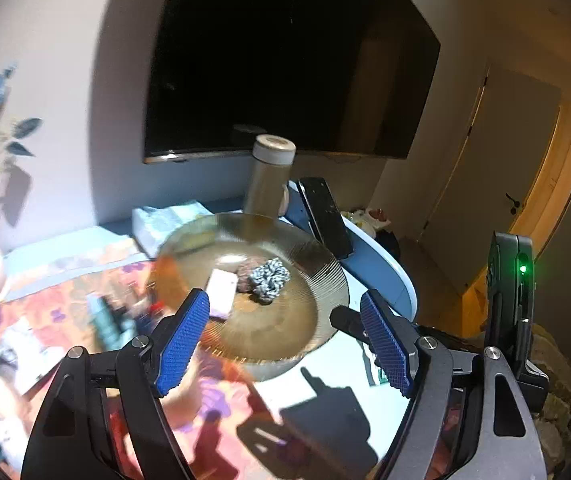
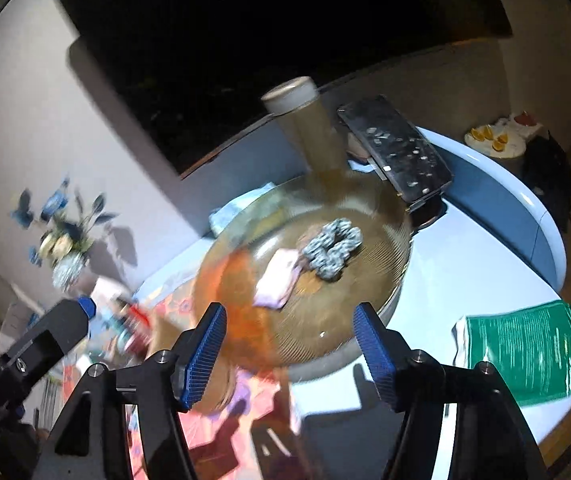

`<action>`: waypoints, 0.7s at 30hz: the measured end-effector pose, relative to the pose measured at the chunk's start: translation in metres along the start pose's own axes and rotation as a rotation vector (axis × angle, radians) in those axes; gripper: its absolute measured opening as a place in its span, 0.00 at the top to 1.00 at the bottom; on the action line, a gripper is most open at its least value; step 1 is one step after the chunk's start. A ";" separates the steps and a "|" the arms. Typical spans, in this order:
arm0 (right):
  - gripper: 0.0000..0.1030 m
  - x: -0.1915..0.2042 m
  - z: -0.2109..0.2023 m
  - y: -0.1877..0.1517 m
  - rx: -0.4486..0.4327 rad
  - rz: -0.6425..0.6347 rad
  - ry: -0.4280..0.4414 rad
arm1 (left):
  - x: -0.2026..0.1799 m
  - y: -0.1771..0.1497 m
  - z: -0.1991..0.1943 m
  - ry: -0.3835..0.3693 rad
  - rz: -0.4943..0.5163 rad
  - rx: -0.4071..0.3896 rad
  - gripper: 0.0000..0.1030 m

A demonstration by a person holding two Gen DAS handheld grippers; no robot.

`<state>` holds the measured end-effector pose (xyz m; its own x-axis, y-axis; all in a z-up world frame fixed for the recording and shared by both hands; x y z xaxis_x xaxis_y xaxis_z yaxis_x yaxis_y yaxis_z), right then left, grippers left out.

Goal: Organize soft objects
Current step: 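Move both open tools back to the pile of soft items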

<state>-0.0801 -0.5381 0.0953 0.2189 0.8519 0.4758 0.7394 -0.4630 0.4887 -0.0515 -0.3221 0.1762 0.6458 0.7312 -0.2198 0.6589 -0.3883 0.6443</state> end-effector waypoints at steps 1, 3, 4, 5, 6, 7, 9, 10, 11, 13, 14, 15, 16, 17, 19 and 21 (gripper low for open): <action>0.36 0.009 -0.004 -0.008 0.003 -0.022 0.000 | 0.002 -0.006 -0.008 0.009 -0.004 -0.009 0.26; 0.31 0.023 -0.009 -0.022 0.006 -0.057 0.004 | 0.011 -0.022 -0.028 0.026 -0.020 -0.022 0.26; 0.26 0.032 -0.011 -0.030 0.009 -0.080 0.008 | 0.018 -0.032 -0.038 0.039 -0.033 -0.027 0.26; 0.24 0.041 -0.012 -0.038 0.011 -0.099 0.011 | 0.023 -0.037 -0.043 0.050 -0.044 -0.030 0.26; 0.24 0.049 -0.013 -0.044 0.012 -0.117 0.013 | 0.033 -0.048 -0.052 0.066 -0.063 -0.033 0.26; 0.24 0.057 -0.013 -0.050 0.017 -0.137 0.015 | 0.041 -0.055 -0.058 0.077 -0.079 -0.034 0.26; 0.24 0.080 -0.010 -0.062 0.037 -0.197 0.023 | 0.066 -0.072 -0.074 0.107 -0.129 -0.037 0.26; 0.24 0.091 -0.008 -0.067 0.044 -0.223 0.022 | 0.076 -0.080 -0.080 0.120 -0.150 -0.039 0.26; 0.24 0.102 -0.006 -0.072 0.051 -0.250 0.021 | 0.088 -0.088 -0.088 0.135 -0.174 -0.041 0.26; 0.24 0.127 0.000 -0.082 0.065 -0.304 0.032 | 0.115 -0.105 -0.102 0.162 -0.225 -0.040 0.26; 0.24 0.143 0.006 -0.088 0.079 -0.338 0.043 | 0.128 -0.114 -0.108 0.177 -0.249 -0.038 0.26; 0.24 0.153 0.011 -0.092 0.089 -0.361 0.046 | 0.142 -0.124 -0.114 0.196 -0.278 -0.037 0.26; 0.24 0.164 0.017 -0.097 0.099 -0.384 0.044 | 0.155 -0.134 -0.119 0.205 -0.303 -0.032 0.26; 0.24 0.179 0.027 -0.103 0.114 -0.419 0.036 | 0.163 -0.139 -0.121 0.201 -0.313 -0.025 0.26; 0.24 0.198 0.041 -0.113 0.130 -0.459 0.014 | 0.182 -0.155 -0.121 0.169 -0.338 0.003 0.26; 0.27 0.215 0.063 -0.123 0.161 -0.495 -0.012 | 0.190 -0.167 -0.114 0.136 -0.331 0.029 0.26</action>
Point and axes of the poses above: each gripper's, at about its wrist camera, not at the fingertips, and z roughly the way its jaws point, x to its left, y to its top, the point moved 1 cm from there along z, roughly the way its jaws point, and after that the axes turned 15 degrees about x, right-handed, at the moved point
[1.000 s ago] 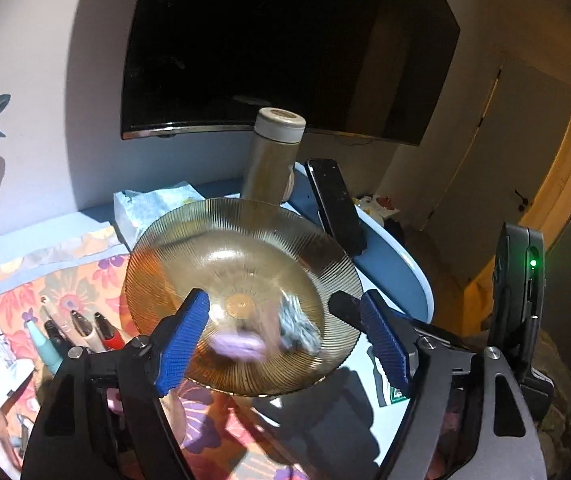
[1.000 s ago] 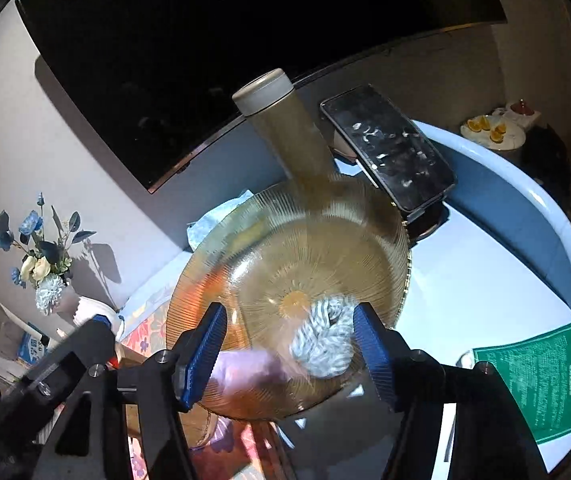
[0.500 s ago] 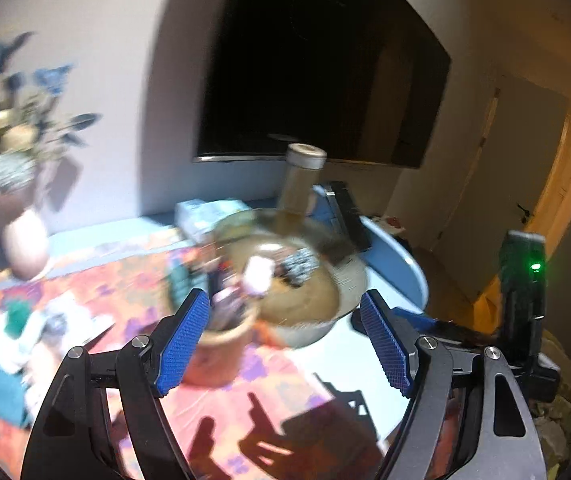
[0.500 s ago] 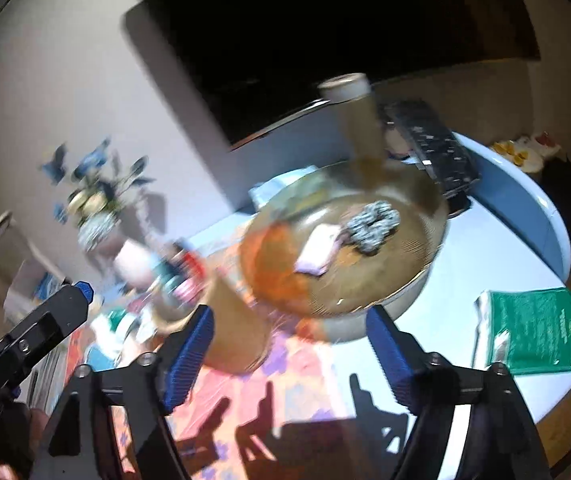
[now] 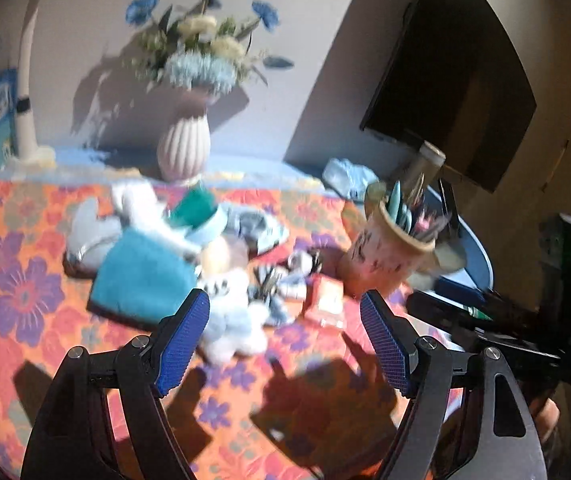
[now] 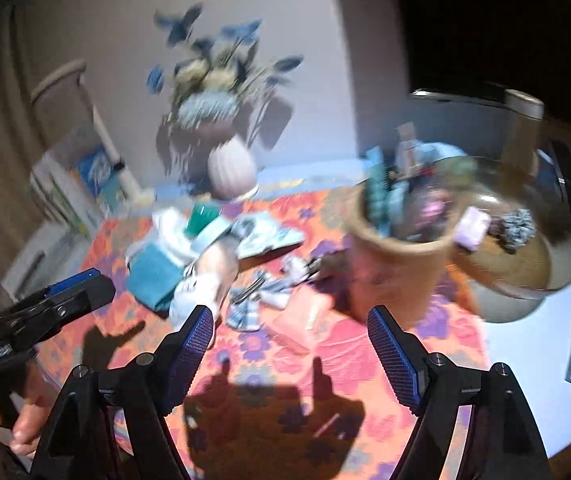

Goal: Organize soft objects
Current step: 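Move both open tools back to the pile of soft items, then grasp white plush bear with left tool while right tool grasps pink bagged packet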

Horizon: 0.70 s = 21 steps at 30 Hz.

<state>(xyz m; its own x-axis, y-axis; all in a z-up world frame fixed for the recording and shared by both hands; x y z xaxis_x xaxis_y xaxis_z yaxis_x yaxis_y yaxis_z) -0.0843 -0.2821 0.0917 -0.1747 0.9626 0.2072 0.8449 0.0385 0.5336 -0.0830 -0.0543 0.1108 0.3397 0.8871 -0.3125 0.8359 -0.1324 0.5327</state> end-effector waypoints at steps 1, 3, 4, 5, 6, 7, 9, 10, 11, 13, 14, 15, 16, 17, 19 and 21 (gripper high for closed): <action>0.33 0.004 0.010 0.001 0.019 -0.002 0.002 | 0.002 -0.002 0.003 -0.010 0.006 0.011 0.27; 0.38 0.008 0.031 0.001 0.068 0.012 0.011 | 0.007 -0.007 0.020 -0.026 0.016 0.043 0.27; 0.40 0.007 0.040 0.001 0.091 0.028 0.011 | 0.009 -0.008 0.026 -0.029 0.013 0.055 0.27; 0.40 0.005 0.051 0.000 0.114 0.049 0.006 | 0.011 -0.008 0.034 -0.030 0.008 0.067 0.27; 0.40 0.002 0.062 -0.001 0.137 0.073 0.001 | 0.015 -0.008 0.045 -0.027 -0.003 0.086 0.27; 0.40 0.000 0.069 -0.002 0.147 0.092 0.002 | 0.018 -0.008 0.051 -0.021 -0.007 0.095 0.27; 0.40 -0.008 0.083 -0.002 0.162 0.134 0.008 | 0.023 -0.006 0.067 0.032 -0.016 0.108 0.29; 0.40 -0.011 0.089 -0.002 0.165 0.150 0.012 | 0.025 -0.005 0.072 0.063 -0.017 0.109 0.30; 0.40 -0.013 0.092 -0.001 0.166 0.158 0.010 | 0.026 -0.003 0.079 0.089 -0.014 0.112 0.30; 0.40 -0.016 0.099 0.000 0.170 0.174 0.004 | 0.030 0.001 0.088 0.090 -0.020 0.122 0.30; 0.40 -0.017 0.102 0.001 0.171 0.181 0.006 | 0.032 0.002 0.091 0.082 -0.024 0.124 0.30; 0.40 -0.019 0.105 0.002 0.170 0.190 0.010 | 0.032 0.004 0.095 0.082 -0.023 0.127 0.30; 0.40 -0.020 0.107 0.002 0.169 0.198 0.014 | 0.032 0.005 0.098 0.090 -0.020 0.129 0.30; 0.40 -0.021 0.109 0.003 0.168 0.204 0.020 | 0.030 0.006 0.100 0.104 -0.011 0.129 0.30; 0.40 -0.022 0.115 0.004 0.170 0.214 0.030 | 0.028 0.005 0.104 0.131 0.003 0.129 0.30; 0.39 -0.024 0.118 0.005 0.169 0.224 0.034 | 0.027 0.002 0.108 0.153 0.009 0.128 0.31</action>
Point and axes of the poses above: each gripper's, at about its wrist camera, not at the fingertips, and z roughly the way its jaws point, x to its left, y to its top, the point moved 1 cm from there along z, roughly the way its jaws point, and after that the axes turned 15 degrees about x, right-handed, at the moved point
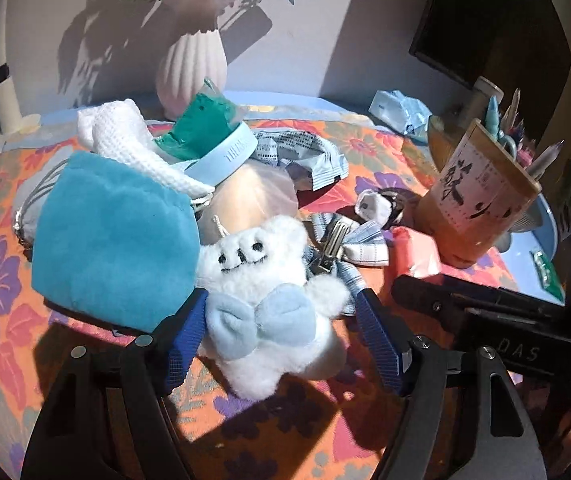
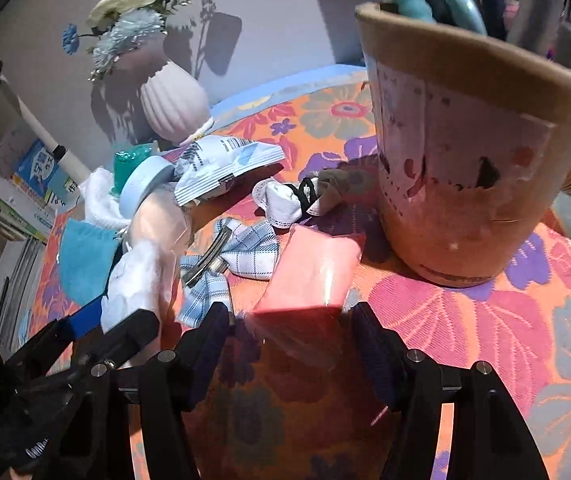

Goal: Organize soft objects
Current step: 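Grasp white plush bear with left tool while right tool grasps pink bagged packet, then carry bear and pink packet to the glass bowl and open both tools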

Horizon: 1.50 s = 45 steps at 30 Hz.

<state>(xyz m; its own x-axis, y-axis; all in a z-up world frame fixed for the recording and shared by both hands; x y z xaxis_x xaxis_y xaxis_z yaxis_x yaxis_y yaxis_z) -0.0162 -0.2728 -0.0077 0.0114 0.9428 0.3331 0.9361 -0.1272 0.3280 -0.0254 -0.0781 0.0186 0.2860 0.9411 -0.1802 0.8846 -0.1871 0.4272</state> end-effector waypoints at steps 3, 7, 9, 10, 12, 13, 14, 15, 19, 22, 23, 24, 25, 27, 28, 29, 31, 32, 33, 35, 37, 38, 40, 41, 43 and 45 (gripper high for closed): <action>0.39 0.005 0.002 0.004 -0.018 -0.004 -0.013 | 0.004 0.001 0.004 0.007 -0.013 0.000 0.38; 0.39 0.010 0.006 0.008 -0.034 -0.011 -0.050 | 0.006 0.001 0.005 0.009 -0.025 -0.009 0.44; 0.39 0.015 0.009 0.009 -0.045 -0.023 -0.086 | 0.002 0.000 0.004 0.023 -0.011 -0.016 0.47; 0.40 0.018 0.010 0.009 -0.049 -0.032 -0.109 | 0.001 0.000 0.004 0.025 -0.005 -0.016 0.47; 0.49 0.021 0.011 0.007 -0.054 -0.047 -0.144 | -0.001 -0.001 0.003 0.026 0.011 -0.017 0.49; 0.54 0.023 0.010 0.005 -0.056 -0.057 -0.158 | -0.001 -0.002 0.002 0.027 0.013 -0.018 0.49; 0.56 0.023 0.010 0.004 -0.057 -0.065 -0.162 | -0.002 -0.003 0.001 0.027 0.018 -0.019 0.50; 0.57 0.024 0.009 0.002 -0.056 -0.081 -0.166 | -0.003 -0.004 -0.001 0.024 0.023 -0.020 0.50; 0.59 0.023 0.000 -0.015 -0.061 -0.149 -0.150 | -0.012 -0.013 -0.008 -0.011 0.048 -0.029 0.50; 0.59 0.018 -0.009 -0.031 -0.066 -0.199 -0.137 | -0.023 -0.020 -0.011 -0.016 0.070 -0.034 0.50; 0.59 0.015 -0.012 -0.038 -0.068 -0.213 -0.143 | -0.026 -0.023 -0.012 -0.018 0.077 -0.034 0.50; 0.59 0.013 -0.015 -0.041 -0.071 -0.219 -0.148 | -0.030 -0.025 -0.013 -0.020 0.084 -0.035 0.50; 0.59 0.010 -0.017 -0.045 -0.074 -0.222 -0.154 | -0.033 -0.026 -0.014 -0.021 0.087 -0.036 0.50; 0.59 0.003 -0.023 -0.050 -0.078 -0.211 -0.160 | -0.038 -0.028 -0.015 -0.026 0.091 -0.037 0.50; 0.59 -0.001 -0.025 -0.051 -0.080 -0.203 -0.157 | -0.040 -0.028 -0.016 -0.029 0.092 -0.038 0.50; 0.59 -0.004 -0.028 -0.052 -0.083 -0.195 -0.154 | -0.044 -0.029 -0.018 -0.029 0.097 -0.041 0.50; 0.59 -0.008 -0.032 -0.052 -0.090 -0.184 -0.159 | -0.049 -0.030 -0.021 -0.028 0.107 -0.046 0.50; 0.59 -0.010 -0.035 -0.053 -0.095 -0.178 -0.160 | -0.051 -0.030 -0.023 -0.028 0.113 -0.051 0.50; 0.59 -0.012 -0.038 -0.053 -0.100 -0.173 -0.156 | -0.055 -0.031 -0.025 -0.027 0.120 -0.056 0.50; 0.59 -0.016 -0.042 -0.054 -0.106 -0.165 -0.146 | -0.059 -0.031 -0.027 -0.027 0.130 -0.060 0.50; 0.59 -0.018 -0.043 -0.056 -0.104 -0.160 -0.151 | -0.064 -0.032 -0.027 -0.026 0.137 -0.057 0.50; 0.59 -0.021 -0.042 -0.057 -0.097 -0.156 -0.155 | -0.066 -0.032 -0.025 -0.026 0.138 -0.055 0.50; 0.59 -0.026 -0.036 -0.059 -0.068 -0.150 -0.168 | -0.068 -0.032 -0.022 -0.024 0.137 -0.045 0.50; 0.59 -0.029 -0.033 -0.061 -0.053 -0.145 -0.176 | -0.069 -0.033 -0.019 -0.023 0.137 -0.040 0.50; 0.48 -0.033 -0.030 -0.063 -0.053 -0.138 -0.182 | -0.071 -0.034 -0.016 -0.021 0.137 -0.031 0.50; 0.42 -0.032 -0.030 -0.065 -0.055 -0.144 -0.187 | -0.073 -0.034 -0.014 -0.021 0.138 -0.024 0.50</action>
Point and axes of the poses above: each gripper's, at about its wrist camera, not at the fingertips, and z roughly the way its jaws point, x to its left, y to its top, the point moved 1 cm from there along z, roughly the way its jaws point, and after that the axes turned 15 degrees about x, right-handed, at the moved point
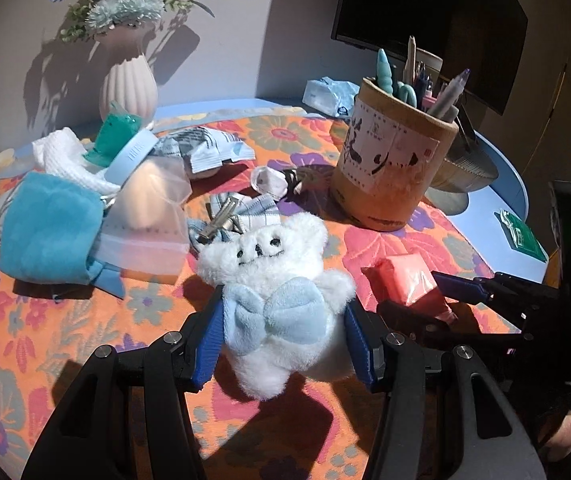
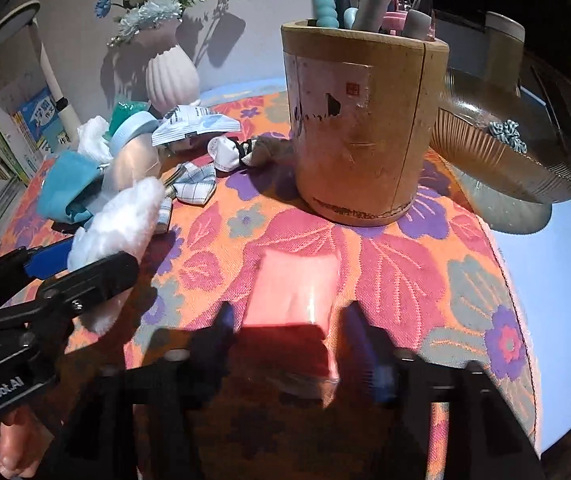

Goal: Organize soft objects
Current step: 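Carry bear and pink packet to the glass bowl and open both tools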

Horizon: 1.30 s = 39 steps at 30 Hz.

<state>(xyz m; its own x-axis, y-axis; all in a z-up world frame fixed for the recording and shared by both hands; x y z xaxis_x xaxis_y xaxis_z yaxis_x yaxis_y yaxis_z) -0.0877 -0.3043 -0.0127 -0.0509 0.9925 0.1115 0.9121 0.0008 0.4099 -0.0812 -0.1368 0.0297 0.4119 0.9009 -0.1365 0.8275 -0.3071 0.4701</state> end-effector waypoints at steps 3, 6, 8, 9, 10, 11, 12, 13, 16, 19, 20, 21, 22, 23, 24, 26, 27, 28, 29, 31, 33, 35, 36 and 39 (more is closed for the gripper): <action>0.54 0.005 0.001 -0.001 -0.005 -0.027 -0.046 | -0.005 0.001 0.000 0.004 0.008 0.000 0.50; 0.55 0.005 -0.003 -0.001 -0.025 -0.034 -0.100 | -0.010 0.002 -0.005 0.007 0.020 -0.008 0.50; 0.55 -0.004 -0.013 -0.001 -0.044 -0.008 -0.086 | -0.016 0.004 -0.010 0.003 0.030 -0.020 0.50; 0.56 -0.009 -0.017 0.001 -0.051 0.005 -0.085 | -0.021 0.005 -0.014 0.001 0.040 -0.032 0.50; 0.55 -0.014 -0.022 0.002 -0.058 0.020 -0.088 | -0.025 0.006 -0.016 0.000 0.045 -0.038 0.50; 0.55 -0.020 -0.028 0.003 -0.066 0.040 -0.090 | -0.030 0.008 -0.019 -0.003 0.055 -0.046 0.50; 0.55 -0.029 -0.035 0.004 -0.074 0.063 -0.087 | -0.036 0.010 -0.022 -0.007 0.068 -0.056 0.50; 0.55 -0.035 -0.041 0.004 -0.081 0.082 -0.082 | -0.041 0.011 -0.025 -0.011 0.078 -0.062 0.50; 0.55 -0.056 -0.059 0.004 -0.110 0.135 -0.085 | -0.063 0.017 -0.031 -0.023 0.123 -0.083 0.50; 0.55 -0.073 -0.075 0.002 -0.139 0.174 -0.098 | -0.083 0.022 -0.034 -0.037 0.160 -0.093 0.50; 0.55 -0.080 -0.080 0.001 -0.147 0.191 -0.098 | -0.090 0.024 -0.035 -0.042 0.173 -0.095 0.50; 0.55 -0.086 -0.083 0.000 -0.152 0.203 -0.099 | -0.099 0.026 -0.035 -0.048 0.190 -0.096 0.50; 0.55 -0.089 -0.085 0.000 -0.155 0.210 -0.100 | -0.103 0.027 -0.035 -0.051 0.199 -0.096 0.50; 0.55 -0.094 -0.088 -0.001 -0.160 0.220 -0.100 | -0.110 0.028 -0.034 -0.054 0.211 -0.096 0.50; 0.55 -0.098 -0.091 -0.002 -0.165 0.230 -0.101 | -0.117 0.029 -0.034 -0.056 0.226 -0.095 0.50; 0.55 -0.107 -0.096 -0.005 -0.176 0.248 -0.098 | -0.131 0.030 -0.033 -0.060 0.251 -0.092 0.50; 0.56 -0.111 -0.098 -0.006 -0.179 0.253 -0.099 | -0.137 0.031 -0.032 -0.062 0.262 -0.090 0.50; 0.55 -0.115 -0.100 -0.007 -0.183 0.260 -0.098 | -0.140 0.031 -0.032 -0.063 0.269 -0.090 0.50; 0.55 -0.120 -0.101 -0.008 -0.186 0.267 -0.097 | -0.146 0.032 -0.030 -0.065 0.278 -0.089 0.50; 0.56 -0.128 -0.104 -0.010 -0.192 0.279 -0.095 | -0.156 0.034 -0.029 -0.070 0.295 -0.086 0.50; 0.56 -0.136 -0.107 -0.013 -0.197 0.296 -0.097 | -0.166 0.037 -0.027 -0.071 0.310 -0.085 0.50; 0.56 -0.144 -0.110 -0.014 -0.204 0.310 -0.094 | -0.178 0.041 -0.028 -0.073 0.327 -0.090 0.50; 0.56 -0.149 -0.112 -0.014 -0.211 0.320 -0.097 | -0.184 0.044 -0.028 -0.074 0.333 -0.095 0.50; 0.56 -0.164 -0.122 -0.013 -0.237 0.341 -0.102 | -0.195 0.059 -0.031 -0.102 0.322 -0.101 0.50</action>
<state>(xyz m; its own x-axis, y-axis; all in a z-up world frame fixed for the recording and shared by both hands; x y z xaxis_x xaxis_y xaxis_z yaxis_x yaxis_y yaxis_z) -0.1412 -0.4820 0.0744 0.2891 0.9380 0.1911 0.7504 -0.3460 0.5631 -0.1245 -0.3211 0.1113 0.6860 0.7258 -0.0512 0.6088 -0.5340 0.5867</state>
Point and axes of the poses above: each gripper's, at about its wrist camera, not at the fingertips, and z roughly the way its jaws point, x to its left, y to its top, the point moved 1 cm from there along z, roughly the way its jaws point, and after that the axes turned 15 degrees about x, right-handed, at the moved point
